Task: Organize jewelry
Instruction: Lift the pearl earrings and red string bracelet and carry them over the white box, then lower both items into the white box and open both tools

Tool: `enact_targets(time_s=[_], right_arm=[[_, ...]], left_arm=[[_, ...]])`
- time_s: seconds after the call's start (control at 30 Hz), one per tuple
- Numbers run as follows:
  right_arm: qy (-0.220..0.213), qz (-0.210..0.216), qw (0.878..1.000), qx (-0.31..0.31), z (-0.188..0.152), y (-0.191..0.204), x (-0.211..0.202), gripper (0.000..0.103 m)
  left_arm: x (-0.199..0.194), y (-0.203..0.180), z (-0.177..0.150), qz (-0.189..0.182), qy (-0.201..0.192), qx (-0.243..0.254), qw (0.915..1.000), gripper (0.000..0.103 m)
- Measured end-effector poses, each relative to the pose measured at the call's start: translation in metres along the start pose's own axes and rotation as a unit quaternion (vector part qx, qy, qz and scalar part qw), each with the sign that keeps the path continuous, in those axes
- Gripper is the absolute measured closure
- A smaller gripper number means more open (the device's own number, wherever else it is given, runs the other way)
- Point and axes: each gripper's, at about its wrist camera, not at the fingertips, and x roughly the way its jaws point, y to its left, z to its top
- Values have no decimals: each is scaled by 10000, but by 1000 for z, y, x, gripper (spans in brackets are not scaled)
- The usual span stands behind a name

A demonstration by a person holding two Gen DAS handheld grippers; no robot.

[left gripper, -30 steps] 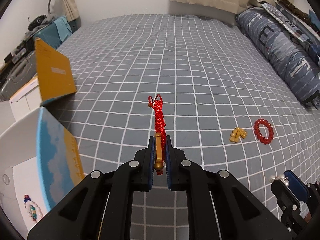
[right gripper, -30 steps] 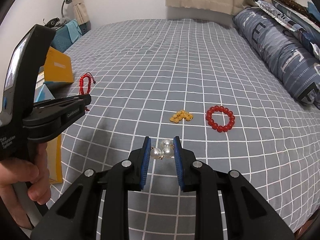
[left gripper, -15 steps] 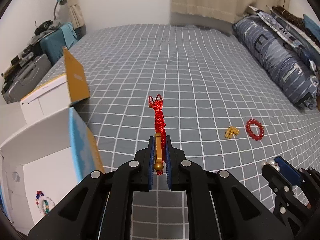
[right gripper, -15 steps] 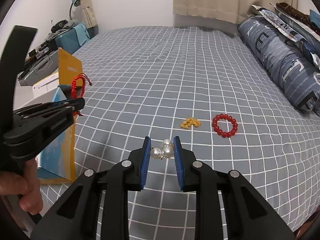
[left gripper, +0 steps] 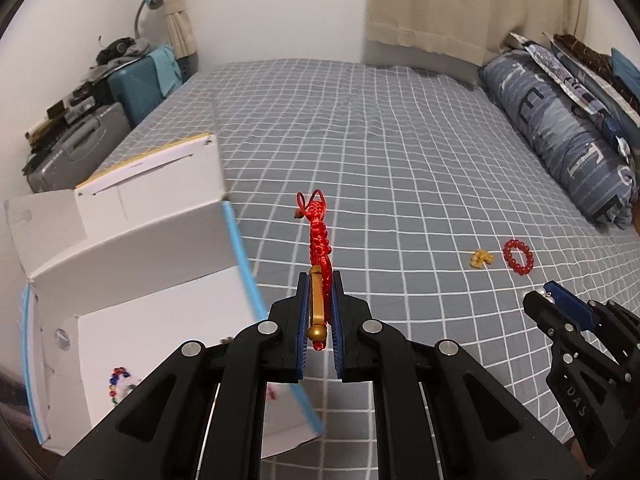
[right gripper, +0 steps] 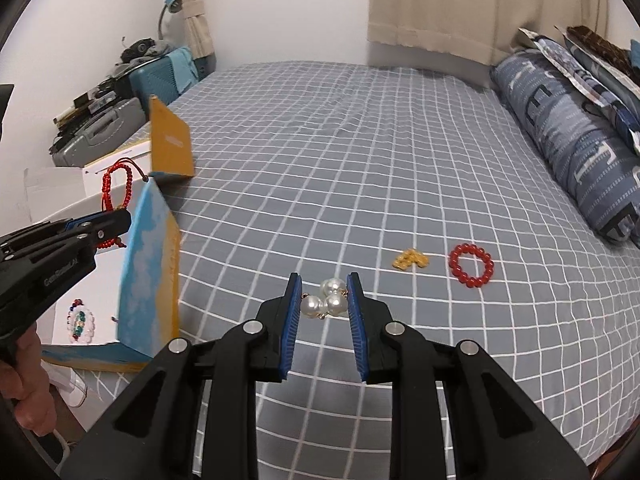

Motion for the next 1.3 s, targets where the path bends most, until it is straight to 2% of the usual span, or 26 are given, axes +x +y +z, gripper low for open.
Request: enact_targets(time_s=[0.33, 0.7, 1.0, 1.3], right_arm=[[-98, 322, 9993, -162, 12, 51, -1, 81], [-321, 932, 9926, -709, 20, 138, 0, 81], [-197, 1280, 9845, -1182, 9, 207, 13, 81], [81, 1276, 9827, -1343, -6, 239, 38, 81]], left_arm=[[-27, 62, -21, 339, -188, -377, 9985, 94], [-42, 138, -54, 797, -204, -913, 9924, 94], [-39, 182, -82, 1065, -73, -1252, 9864, 94], [-27, 203, -100, 1133, 72, -1418, 9834, 94]])
